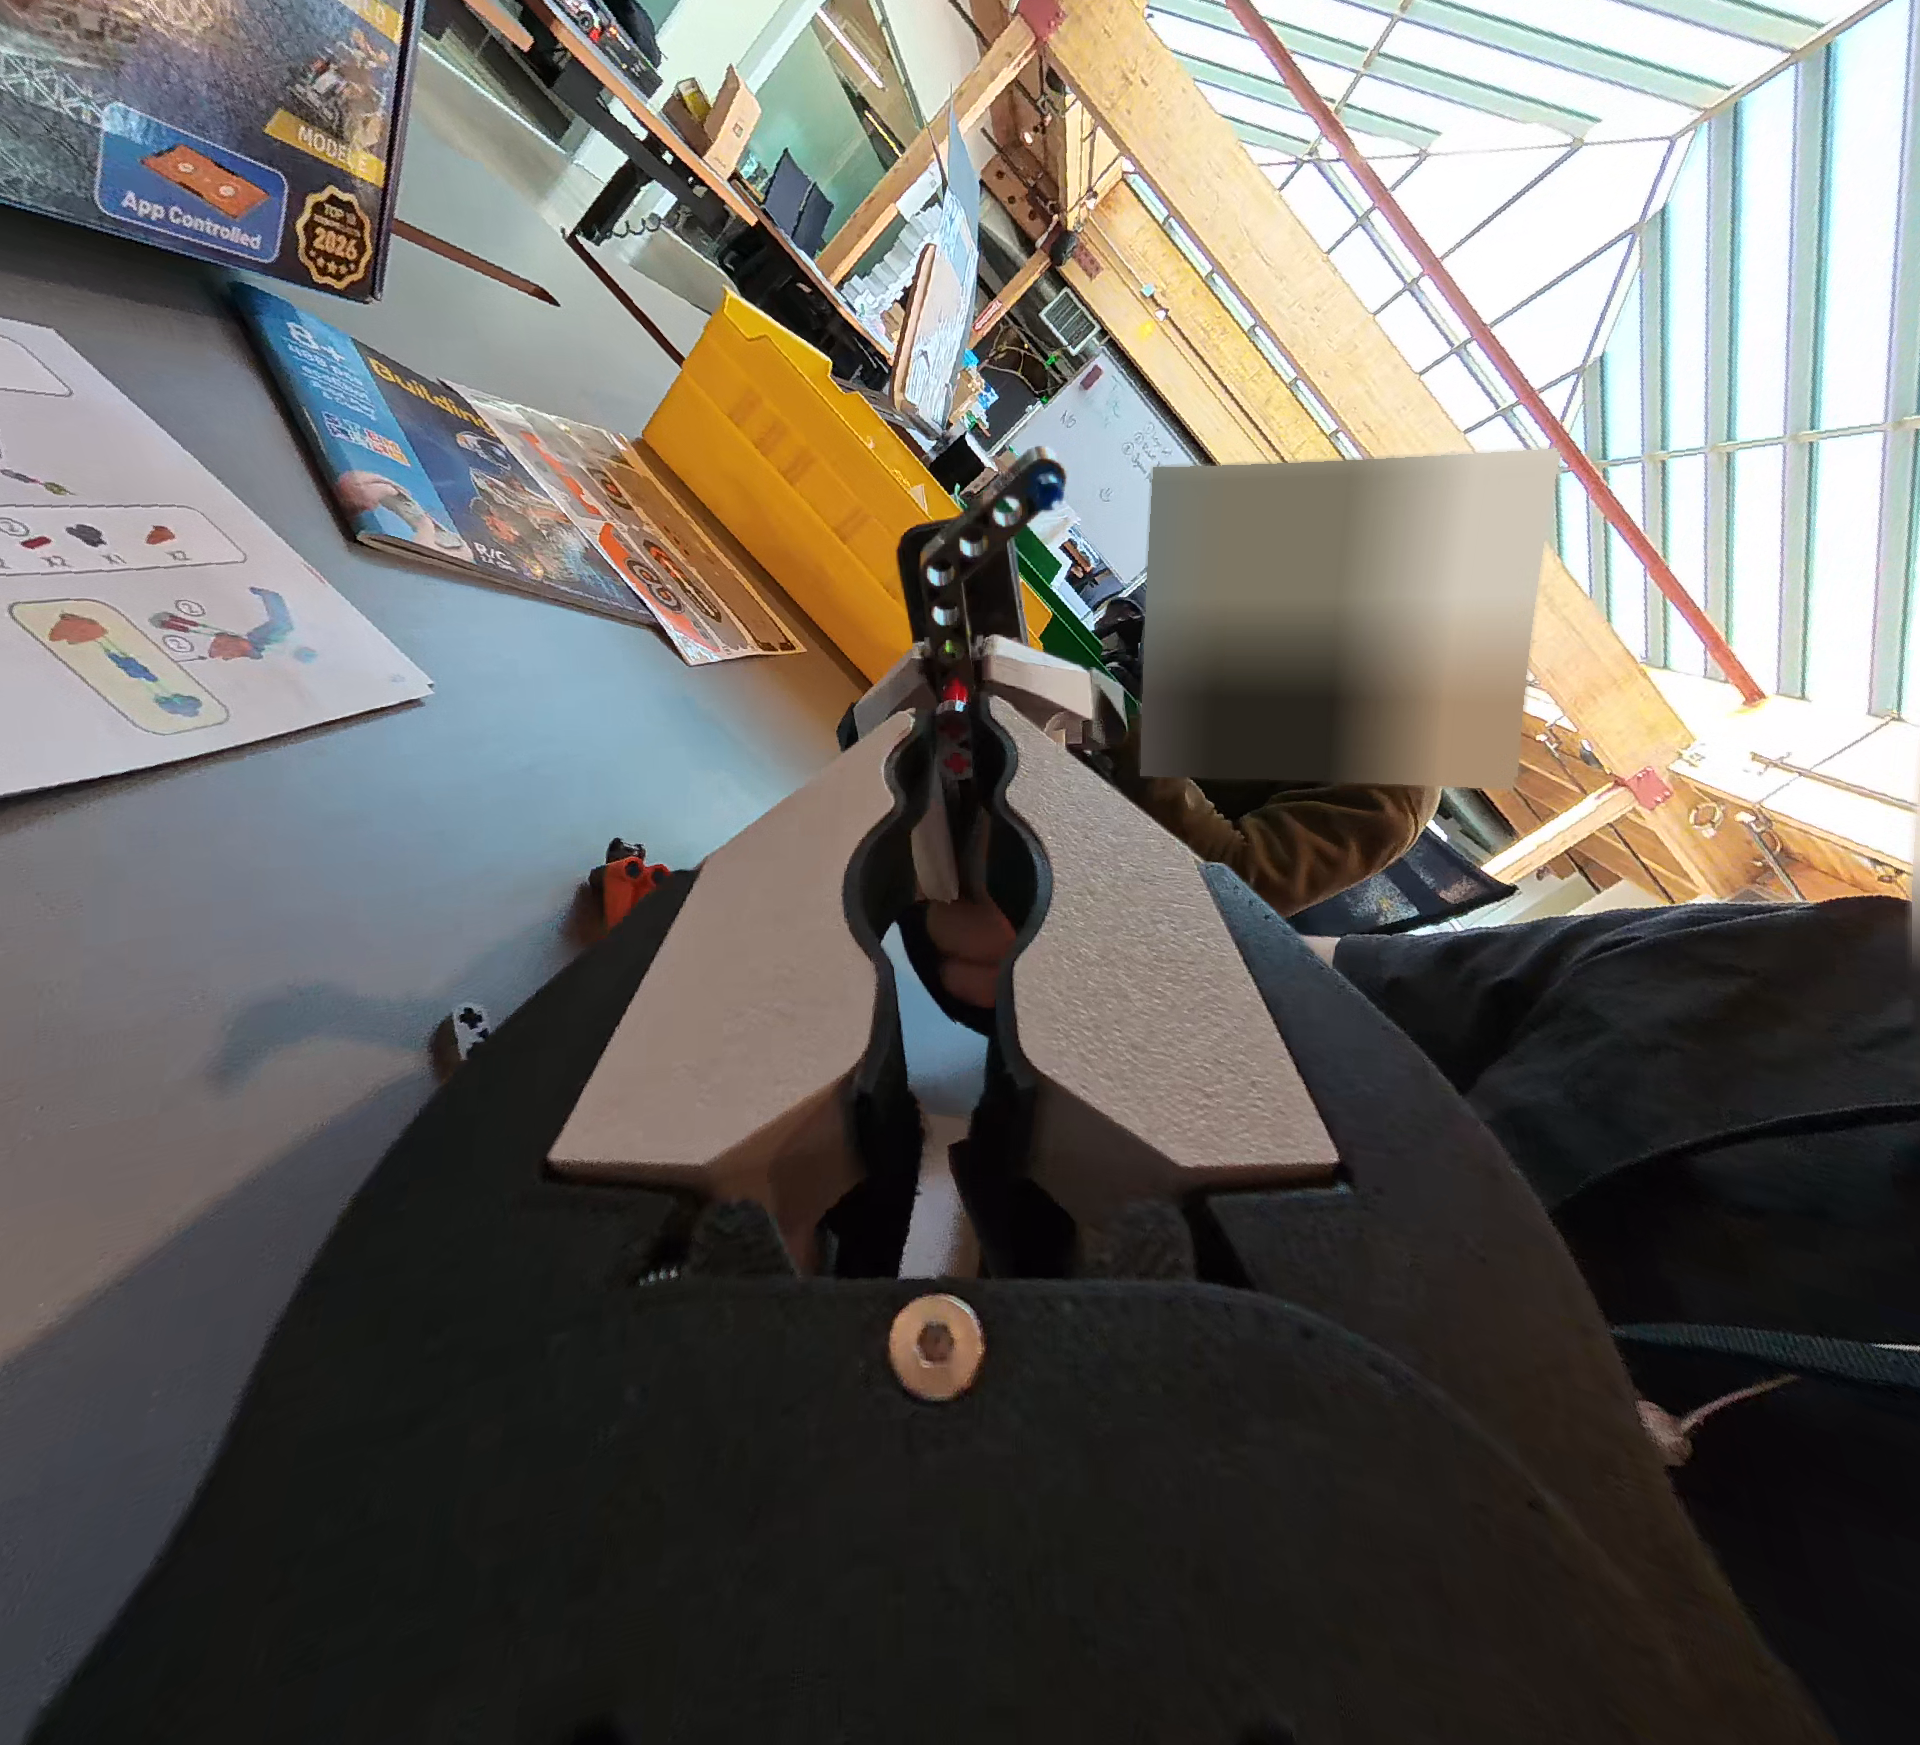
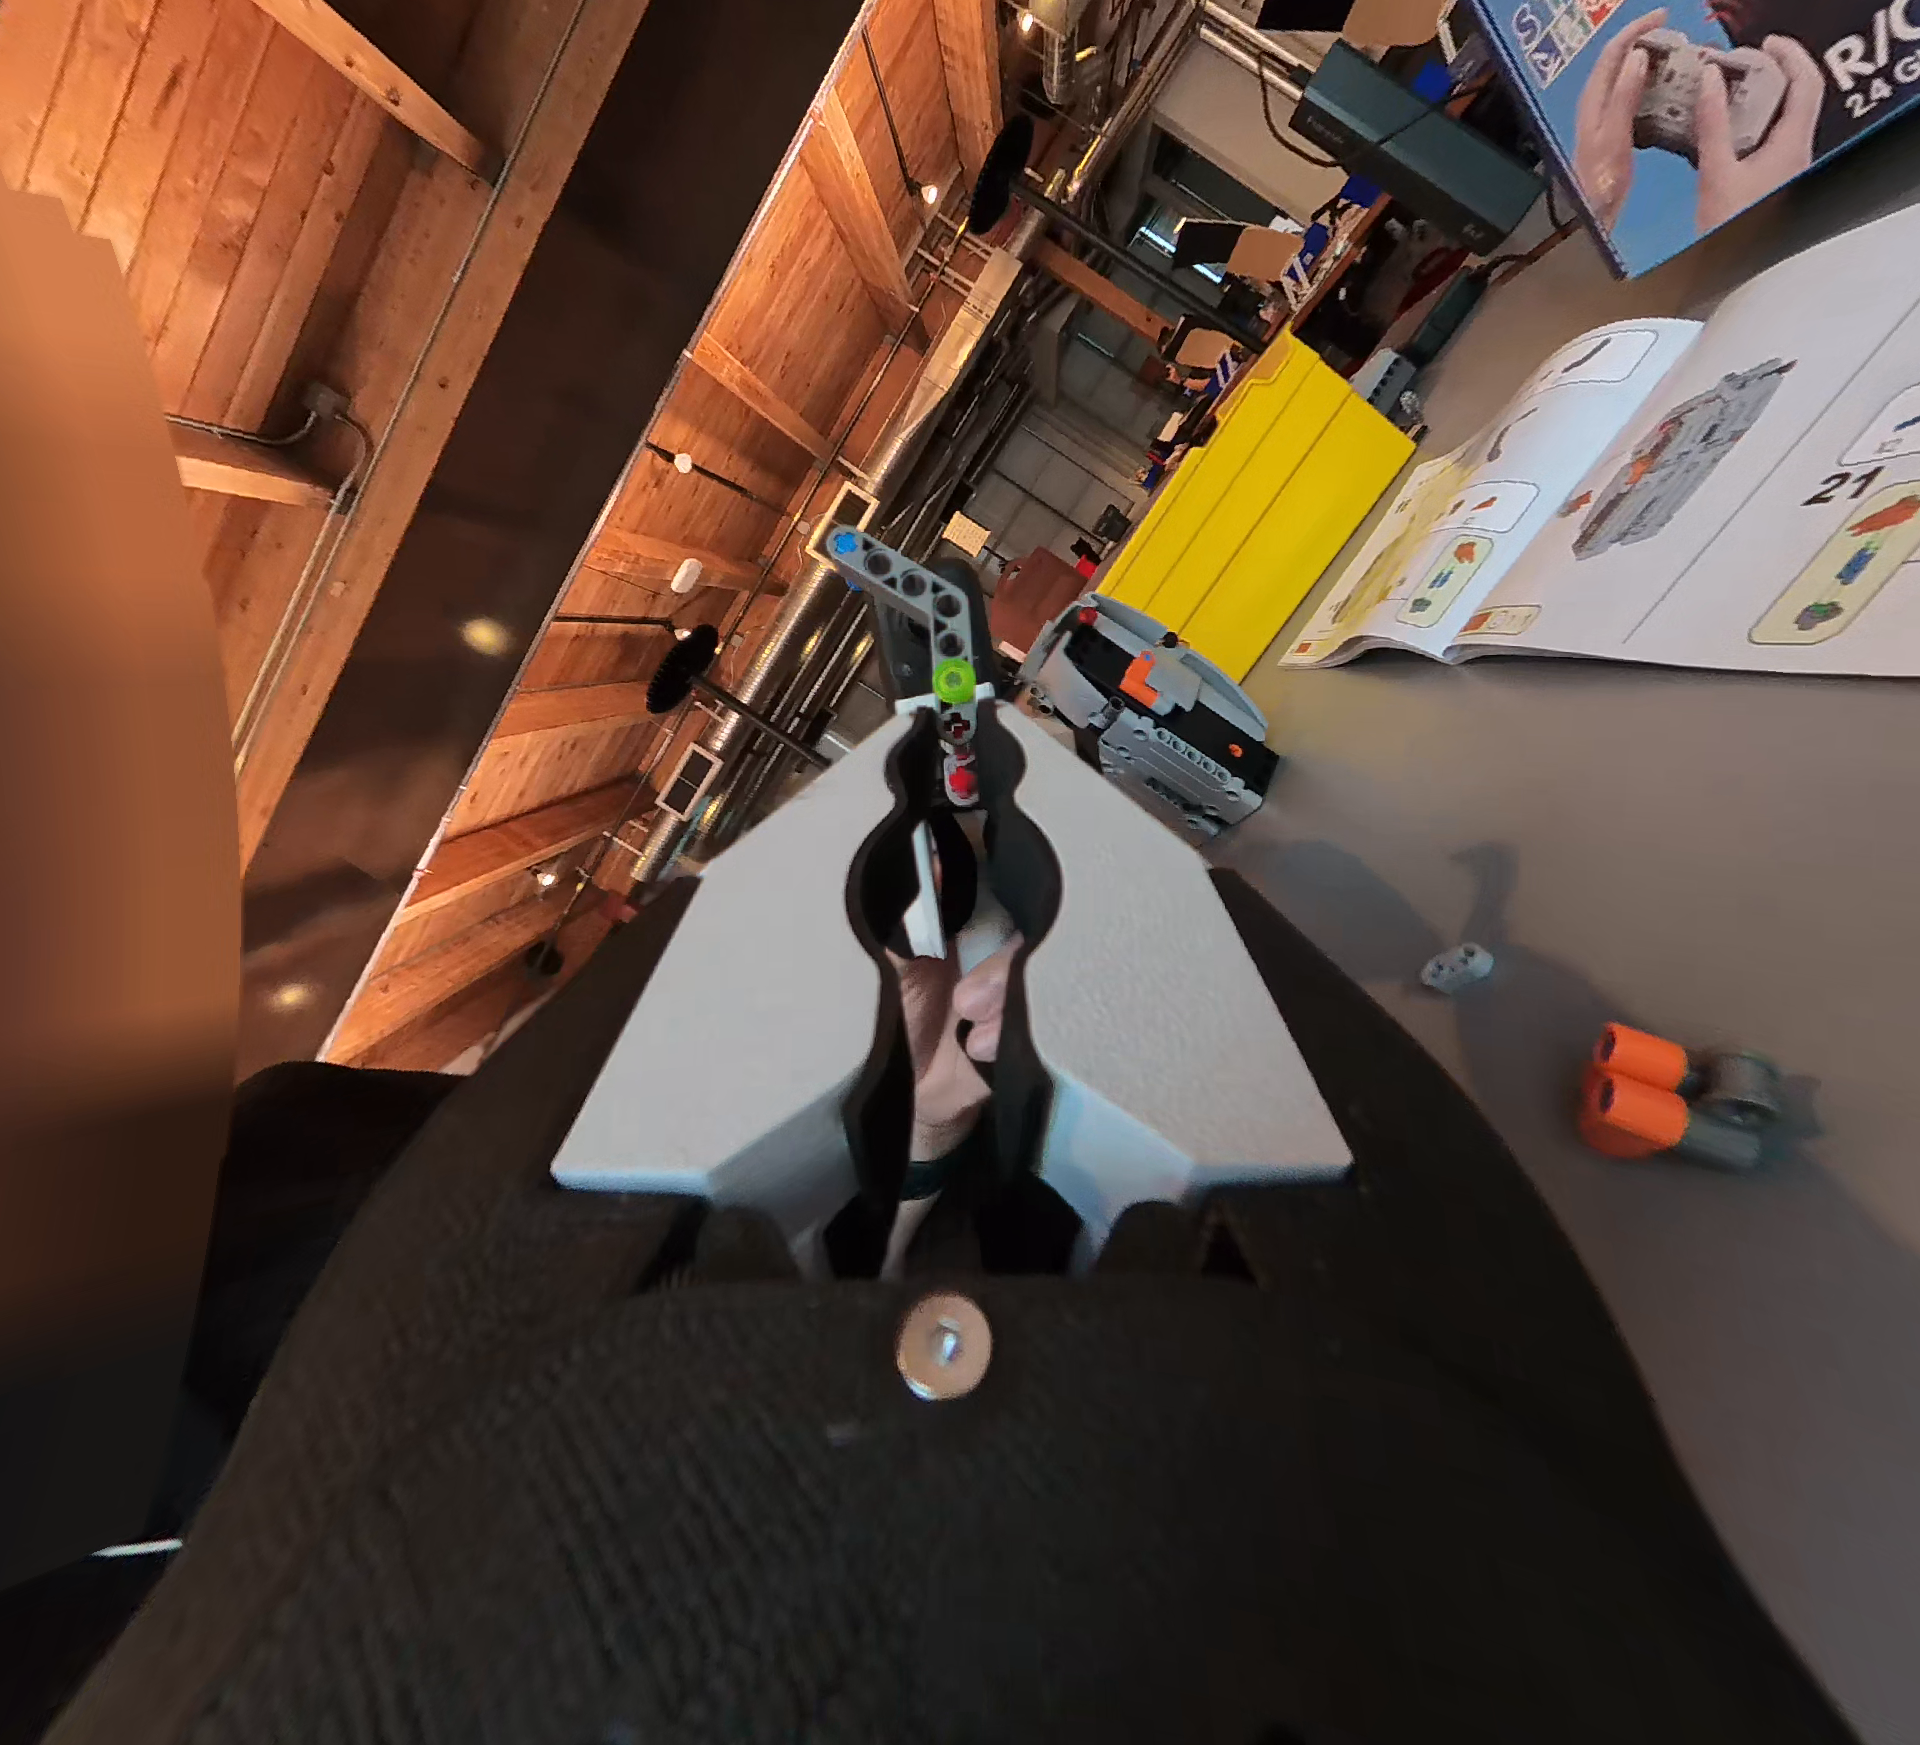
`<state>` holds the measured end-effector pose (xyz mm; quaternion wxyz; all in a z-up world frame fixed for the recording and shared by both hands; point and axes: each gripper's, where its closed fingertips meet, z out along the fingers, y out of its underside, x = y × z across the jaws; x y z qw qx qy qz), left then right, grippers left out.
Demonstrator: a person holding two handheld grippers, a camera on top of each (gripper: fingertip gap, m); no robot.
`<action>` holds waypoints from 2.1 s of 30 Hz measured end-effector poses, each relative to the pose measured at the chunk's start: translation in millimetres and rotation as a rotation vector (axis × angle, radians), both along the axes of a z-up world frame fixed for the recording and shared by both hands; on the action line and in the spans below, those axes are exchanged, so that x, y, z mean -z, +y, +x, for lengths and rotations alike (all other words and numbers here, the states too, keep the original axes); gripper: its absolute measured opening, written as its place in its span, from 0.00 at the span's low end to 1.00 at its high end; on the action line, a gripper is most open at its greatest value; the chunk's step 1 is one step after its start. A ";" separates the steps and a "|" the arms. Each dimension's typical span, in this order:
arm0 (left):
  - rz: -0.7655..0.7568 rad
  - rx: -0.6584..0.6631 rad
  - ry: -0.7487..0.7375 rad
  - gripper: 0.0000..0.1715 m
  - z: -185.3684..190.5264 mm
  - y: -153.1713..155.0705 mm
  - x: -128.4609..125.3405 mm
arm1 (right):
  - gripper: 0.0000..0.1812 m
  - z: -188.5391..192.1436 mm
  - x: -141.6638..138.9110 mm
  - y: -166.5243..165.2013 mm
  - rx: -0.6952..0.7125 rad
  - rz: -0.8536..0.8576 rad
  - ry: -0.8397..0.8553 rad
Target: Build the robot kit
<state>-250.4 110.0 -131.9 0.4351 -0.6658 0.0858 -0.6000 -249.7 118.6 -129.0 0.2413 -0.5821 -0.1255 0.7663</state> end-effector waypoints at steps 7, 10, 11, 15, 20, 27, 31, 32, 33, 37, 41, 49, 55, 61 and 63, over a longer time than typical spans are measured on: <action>-0.003 -0.002 -0.011 0.03 0.9 -0.4 -0.3 | 0.04 -0.2 -1.6 -0.3 0.056 0.082 -0.030; -0.019 0.009 -0.044 0.03 0.9 -0.8 -1.1 | 0.04 -0.5 -2.4 -0.4 0.030 0.012 0.024; -0.022 0.010 -0.050 0.03 0.8 -0.6 -1.3 | 0.04 -0.6 -2.3 -0.2 0.025 -0.005 0.037; -0.038 0.020 -0.074 0.03 -0.6 -1.1 -1.6 | 0.04 -1.3 -1.8 -2.0 0.003 0.008 0.033; -0.051 0.033 -0.078 0.03 -0.8 -2.8 0.0 | 0.04 -0.9 1.1 -4.5 -0.058 -0.006 0.024; -0.056 0.030 -0.071 0.03 -3.0 -2.2 1.2 | 0.04 -2.3 4.7 -7.6 -0.104 0.035 -0.026; -0.052 0.030 -0.060 0.03 -2.8 -2.4 2.0 | 0.04 -2.0 6.1 -8.7 -0.148 0.036 -0.038; -0.053 0.033 -0.059 0.03 -2.3 -2.6 2.2 | 0.04 -1.6 6.2 -9.1 -0.164 0.040 -0.043; -0.055 0.038 -0.060 0.03 -1.9 -3.0 2.2 | 0.04 -1.2 6.5 -9.9 -0.182 0.046 -0.053; -0.059 0.061 -0.051 0.03 1.0 -5.3 3.6 | 0.04 1.4 8.2 -12.8 -0.240 0.077 -0.092; -0.058 0.069 -0.042 0.03 2.6 -6.3 4.4 | 0.04 2.7 8.8 -13.7 -0.268 0.039 -0.085; -0.046 0.016 -0.061 0.03 -3.5 -0.2 2.1 | 0.04 -2.6 6.2 -5.9 -0.164 -0.145 0.078; -0.036 0.001 -0.039 0.03 -2.6 1.4 4.3 | 0.04 -1.3 7.9 -4.3 -0.120 -0.083 0.044; -0.009 -0.023 0.027 0.03 -2.3 1.6 7.0 | 0.04 -1.8 10.6 -3.6 -0.082 0.018 -0.031; -0.006 -0.023 0.038 0.03 -2.5 1.3 7.3 | 0.04 -2.0 11.4 -4.2 -0.084 0.041 -0.051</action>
